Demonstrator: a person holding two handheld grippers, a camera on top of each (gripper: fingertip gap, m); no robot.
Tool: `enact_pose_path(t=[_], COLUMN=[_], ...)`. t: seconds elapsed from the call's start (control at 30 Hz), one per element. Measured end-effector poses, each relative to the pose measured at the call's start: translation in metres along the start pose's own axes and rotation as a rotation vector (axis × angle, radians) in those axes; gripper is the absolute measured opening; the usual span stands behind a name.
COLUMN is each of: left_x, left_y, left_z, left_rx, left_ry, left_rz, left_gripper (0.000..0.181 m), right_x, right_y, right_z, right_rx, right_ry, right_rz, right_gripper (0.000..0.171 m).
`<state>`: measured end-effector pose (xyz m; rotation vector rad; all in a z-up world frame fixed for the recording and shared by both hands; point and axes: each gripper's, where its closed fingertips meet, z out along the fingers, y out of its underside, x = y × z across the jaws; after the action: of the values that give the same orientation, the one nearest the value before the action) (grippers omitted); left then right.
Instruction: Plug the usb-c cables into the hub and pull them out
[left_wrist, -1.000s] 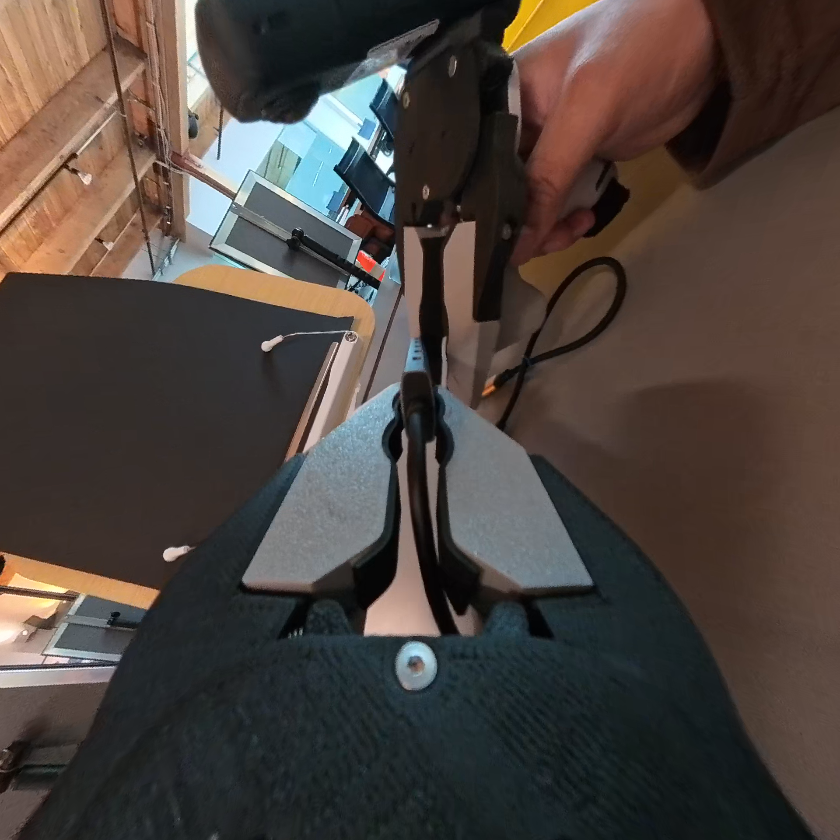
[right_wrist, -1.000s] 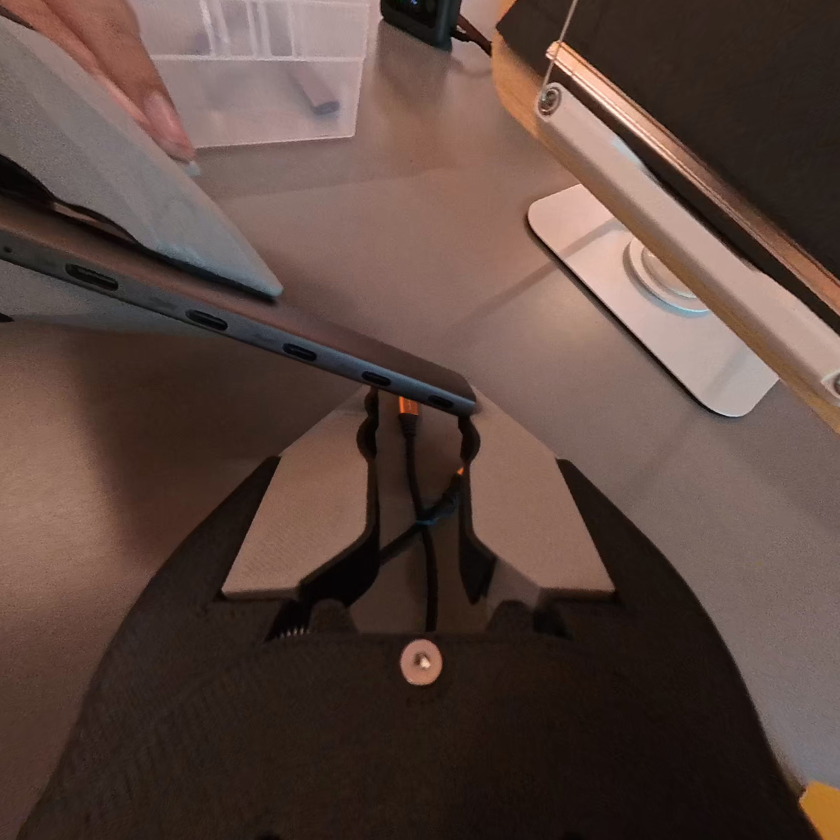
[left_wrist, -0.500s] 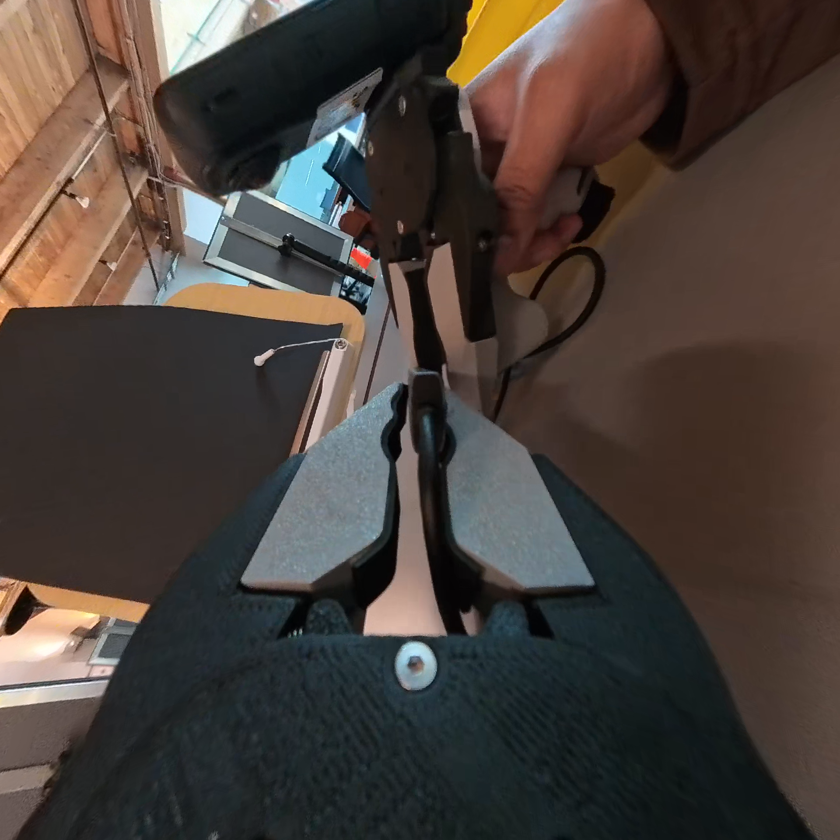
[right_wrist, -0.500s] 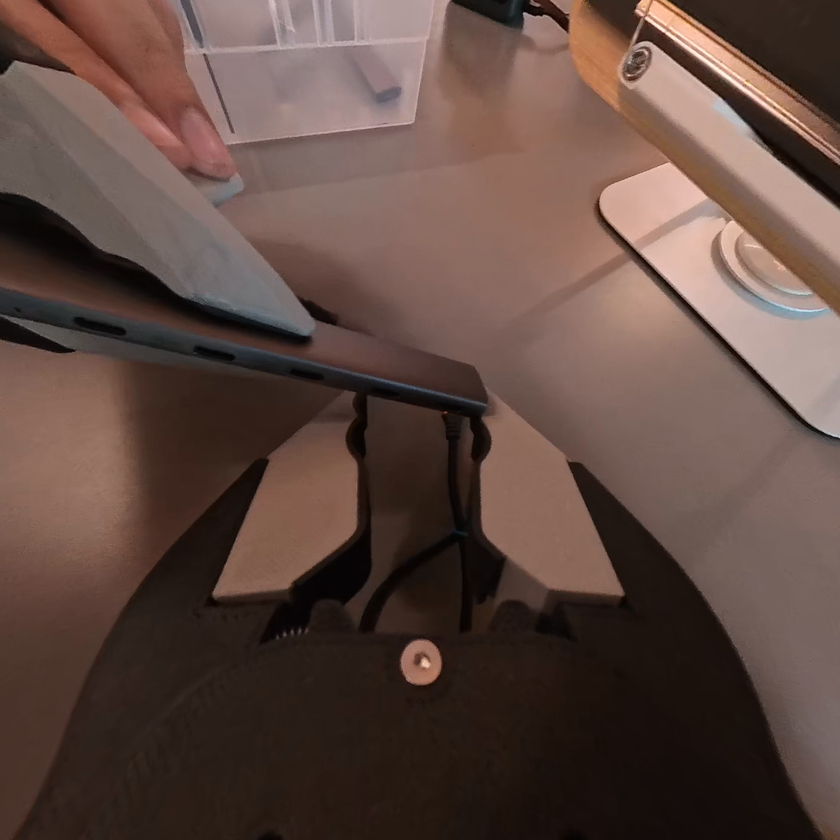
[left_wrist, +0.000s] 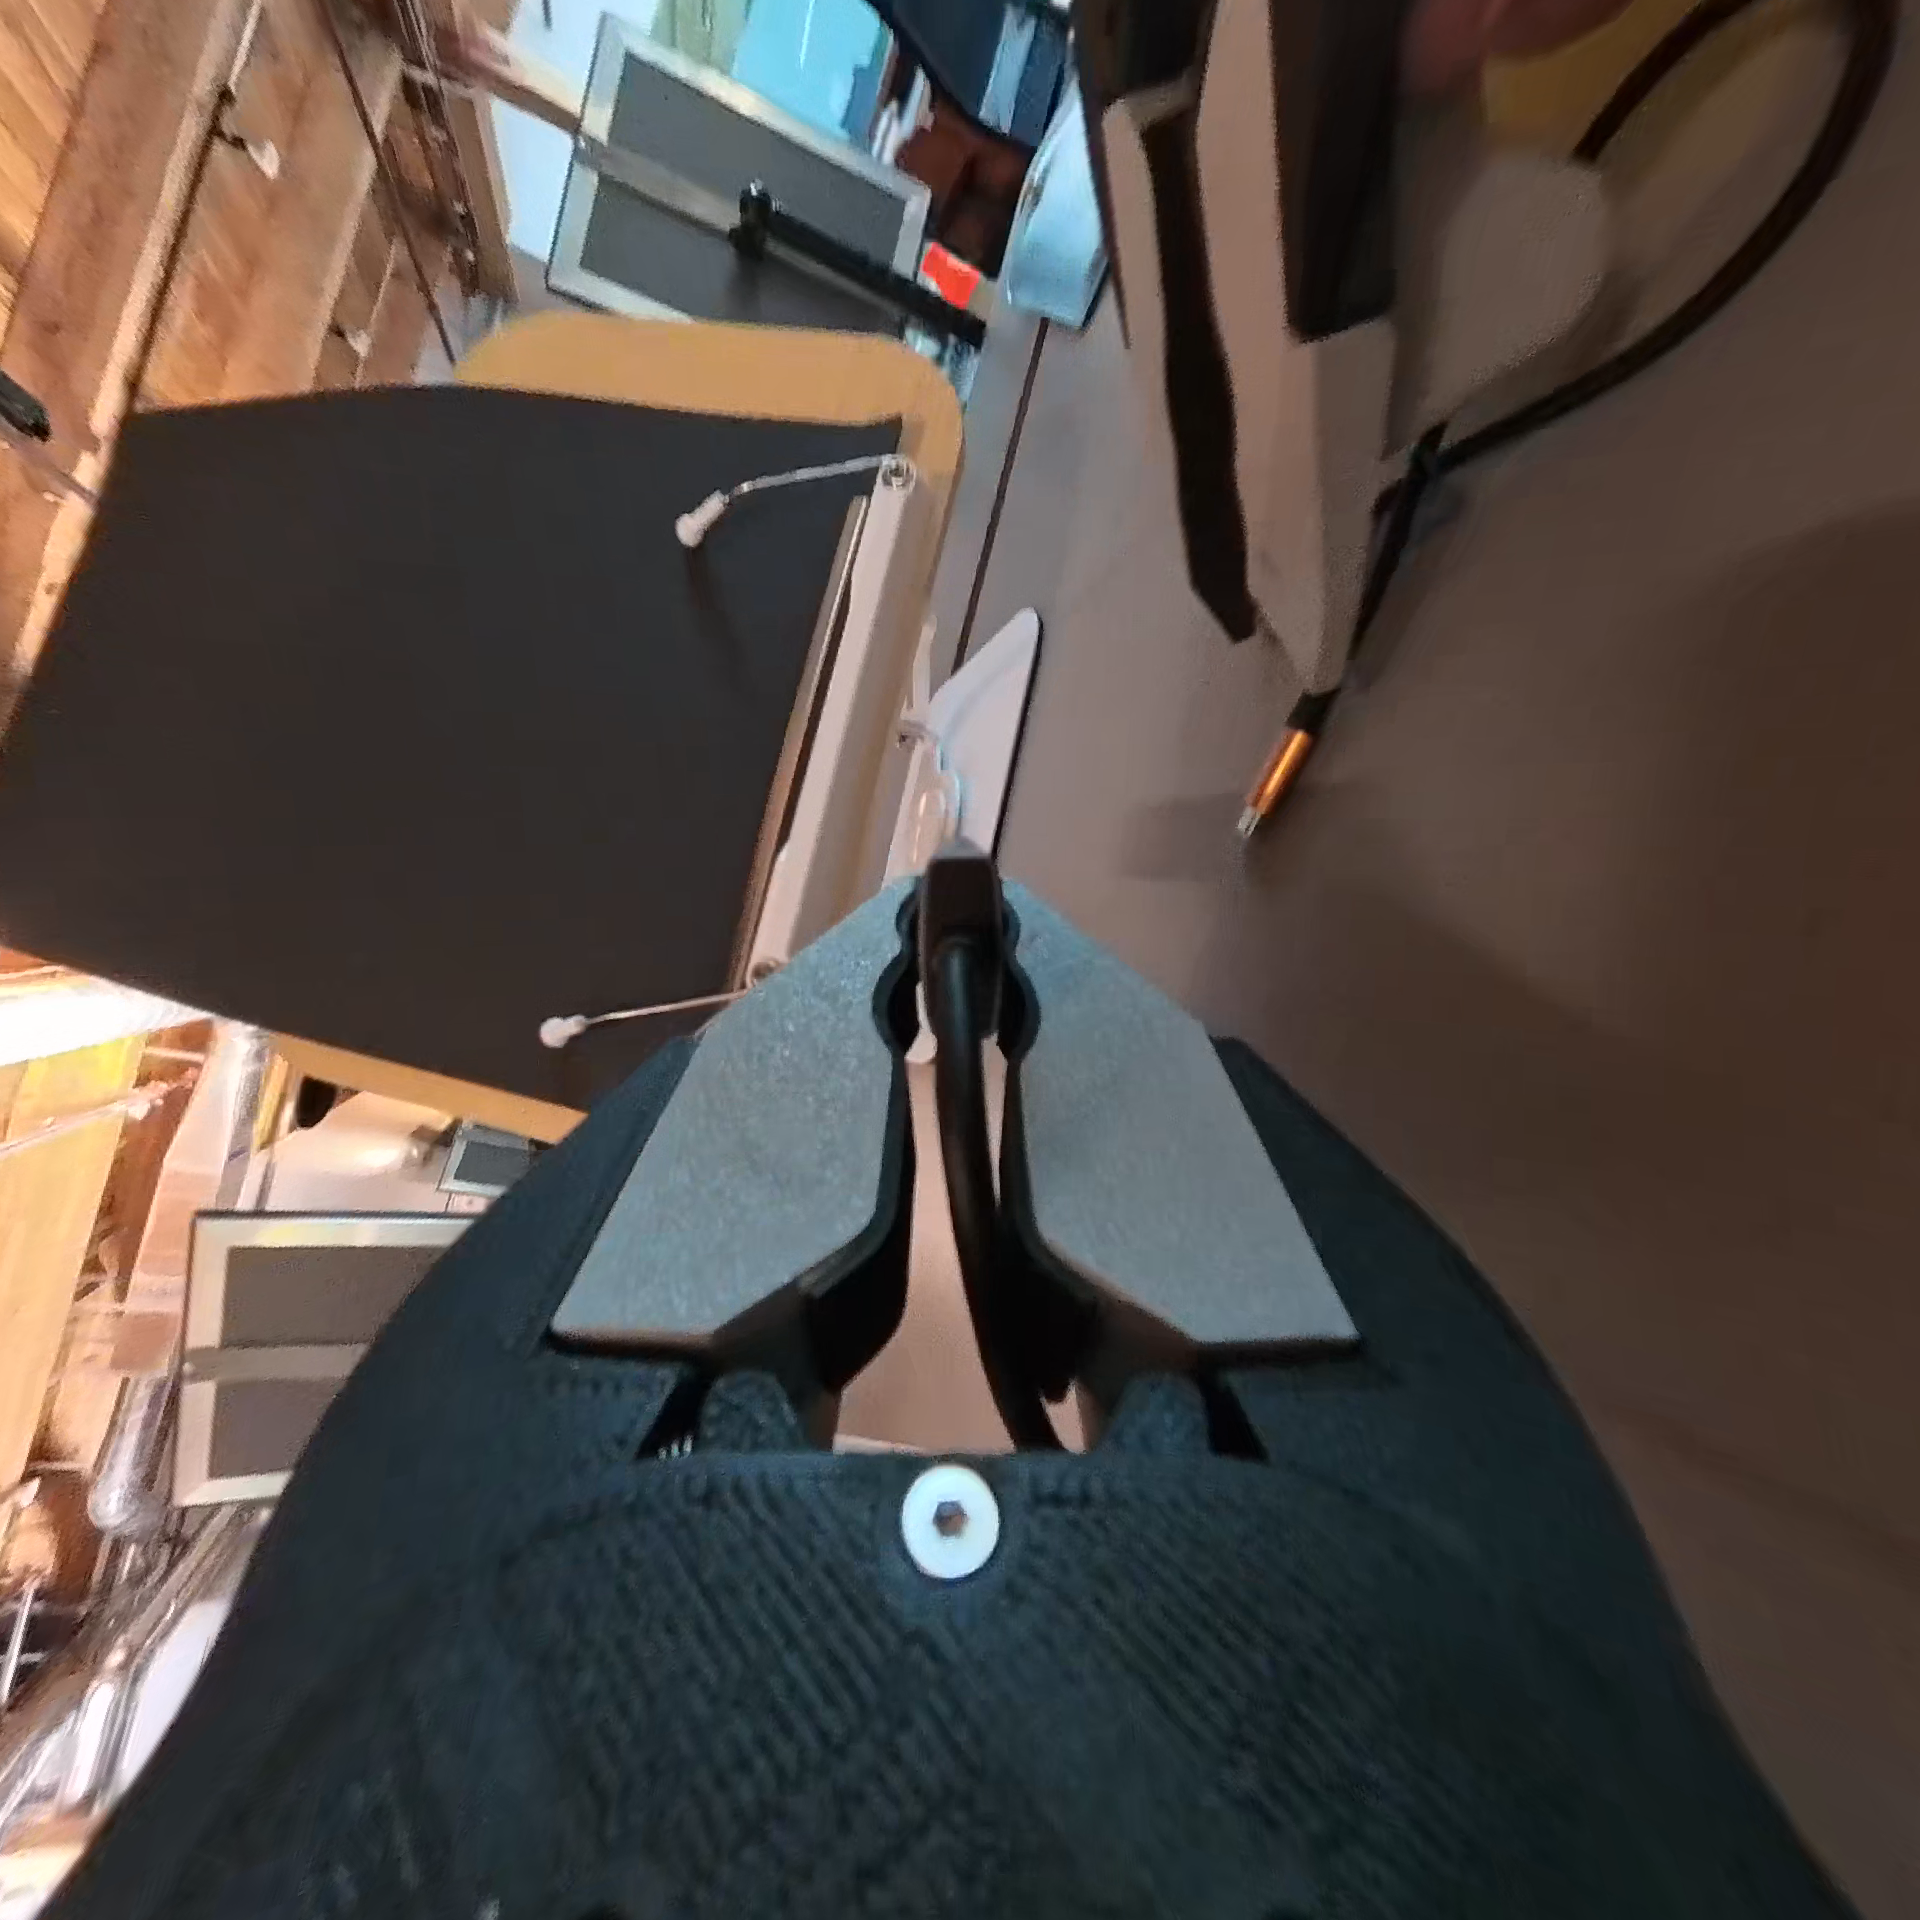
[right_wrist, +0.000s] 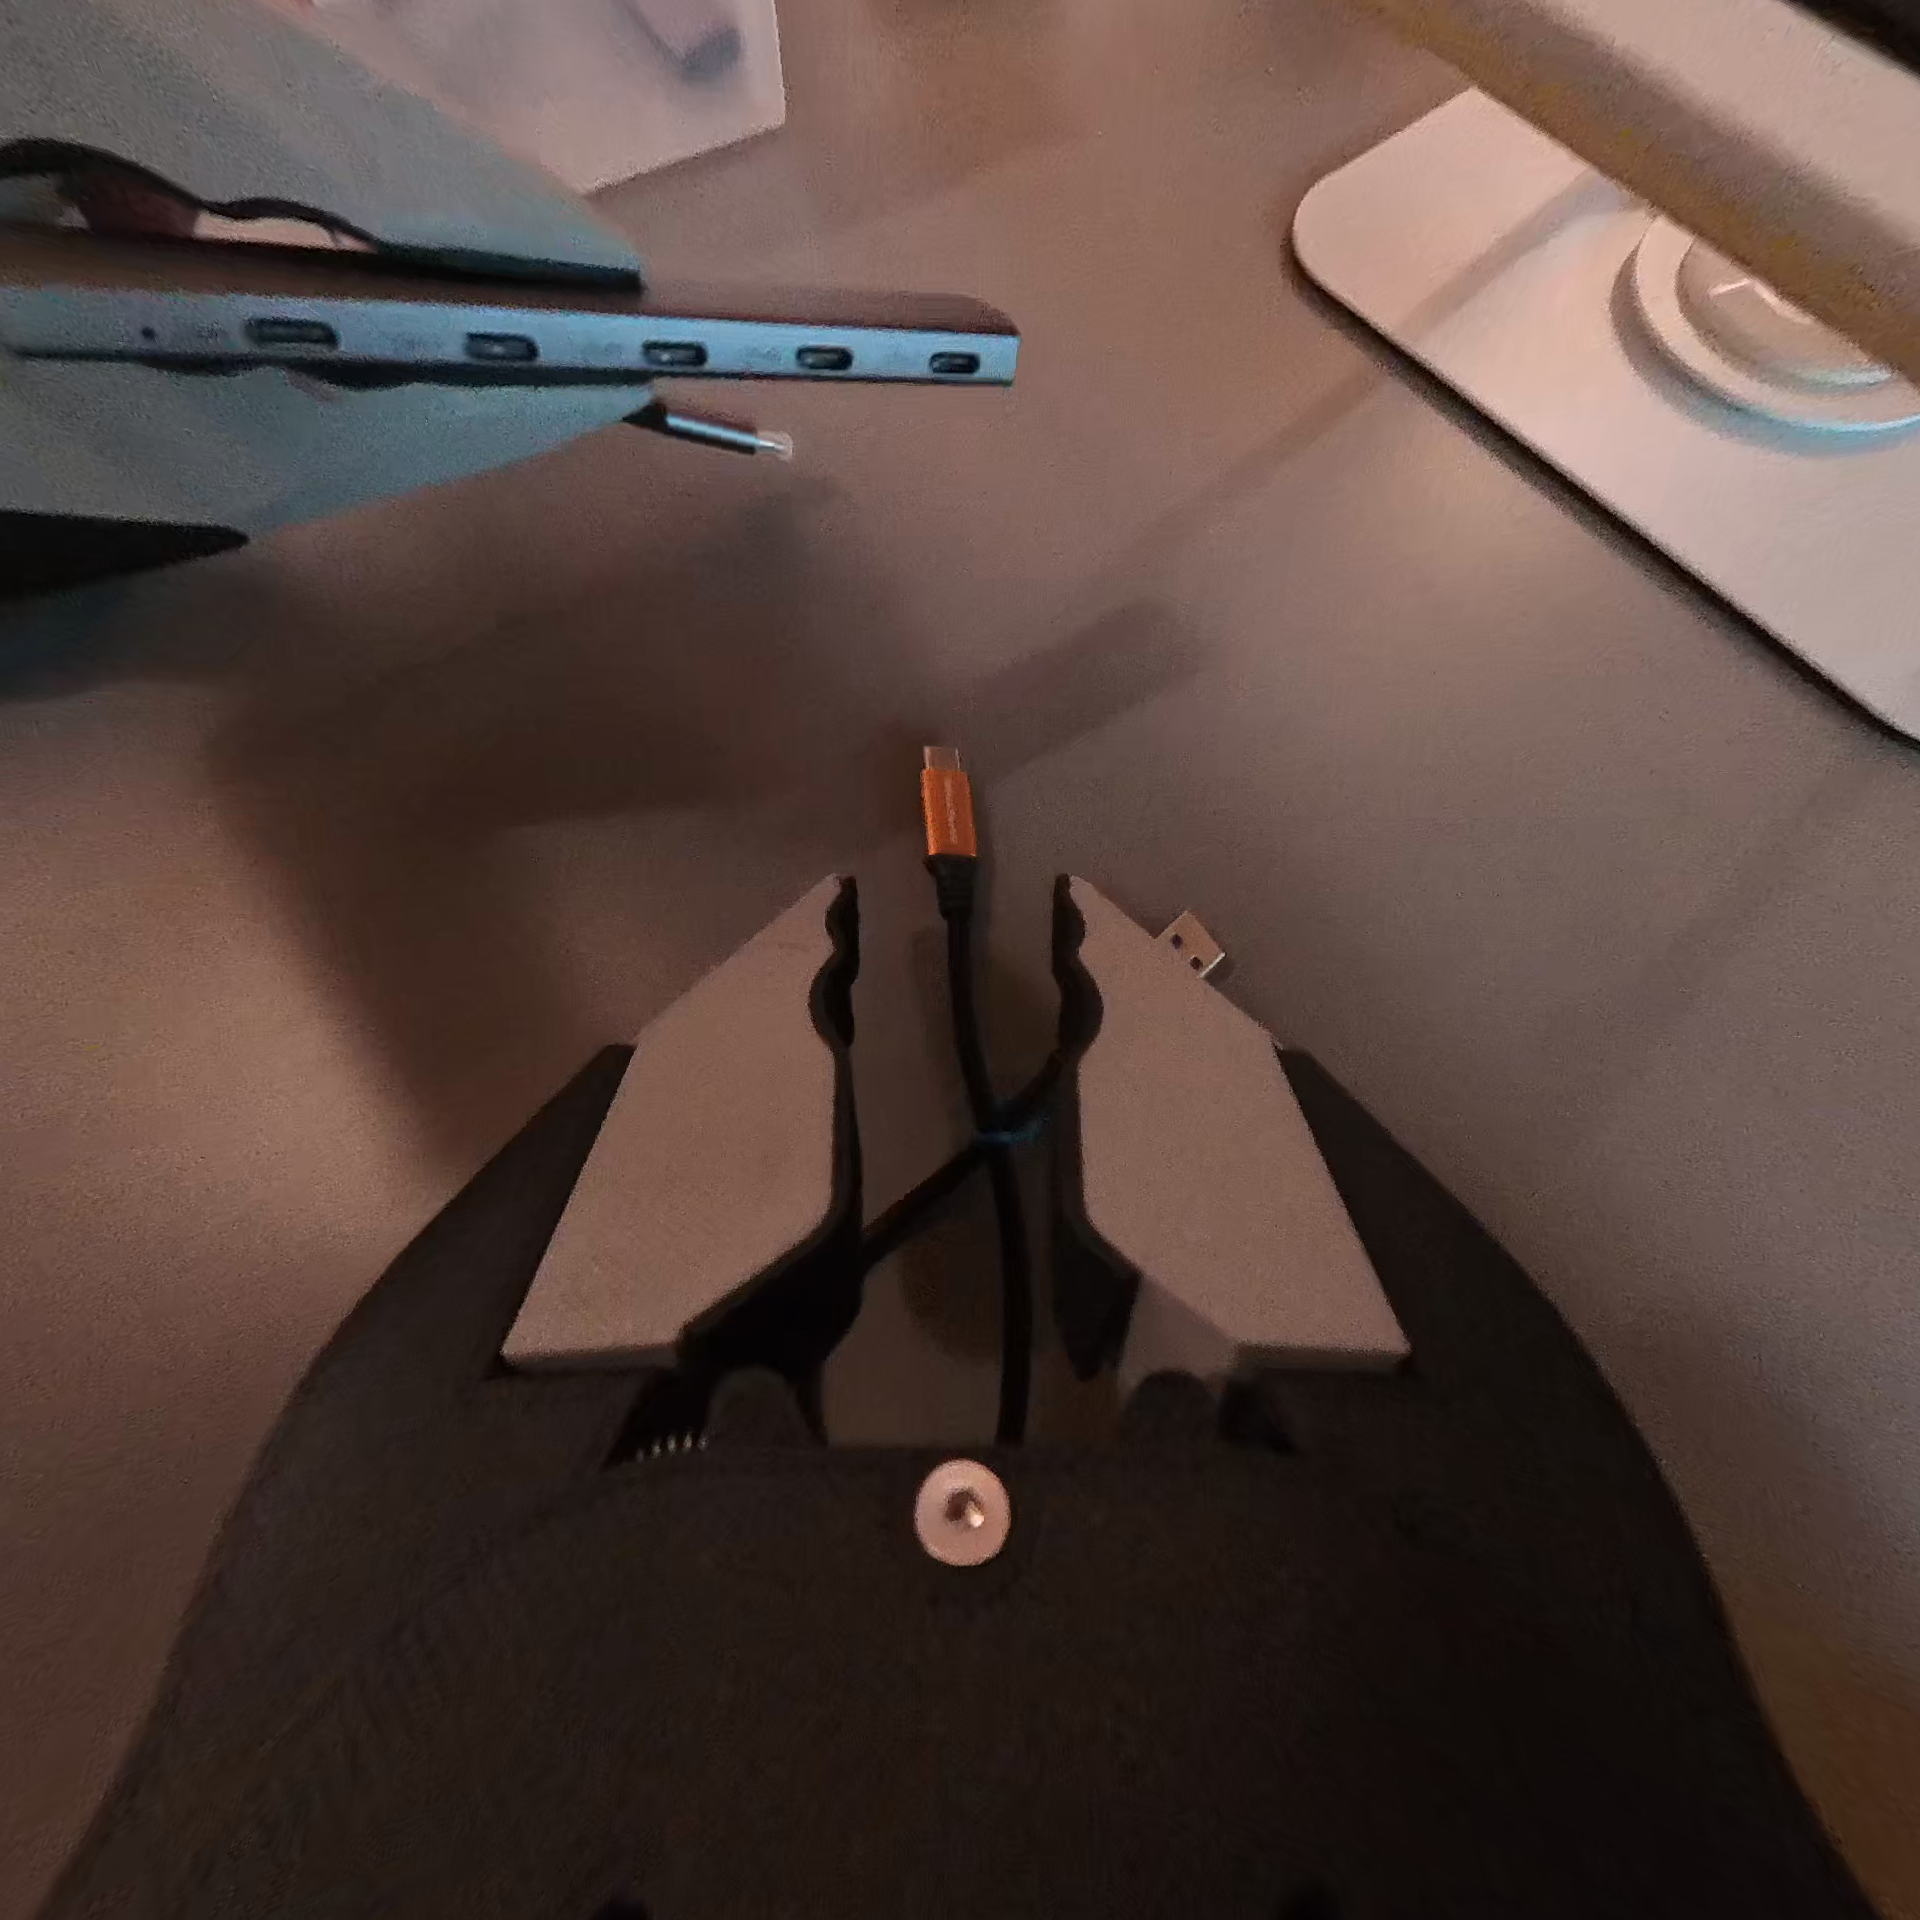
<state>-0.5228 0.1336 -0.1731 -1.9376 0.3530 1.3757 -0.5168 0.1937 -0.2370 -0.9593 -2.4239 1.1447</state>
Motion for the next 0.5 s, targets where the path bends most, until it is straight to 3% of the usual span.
enact_pose_path(t=[0.5], left_x=[0.008], left_y=[0.007], left_z=[0.005], left_rx=[-0.019], left_ry=[0.036], left_rz=[-0.025], left_gripper=[0.007], right_x=[0.006], right_y=[0.009], right_z=[0.013], right_rx=[-0.054], right_ry=[0.022], right_rz=[0.046], right_gripper=[0.031])
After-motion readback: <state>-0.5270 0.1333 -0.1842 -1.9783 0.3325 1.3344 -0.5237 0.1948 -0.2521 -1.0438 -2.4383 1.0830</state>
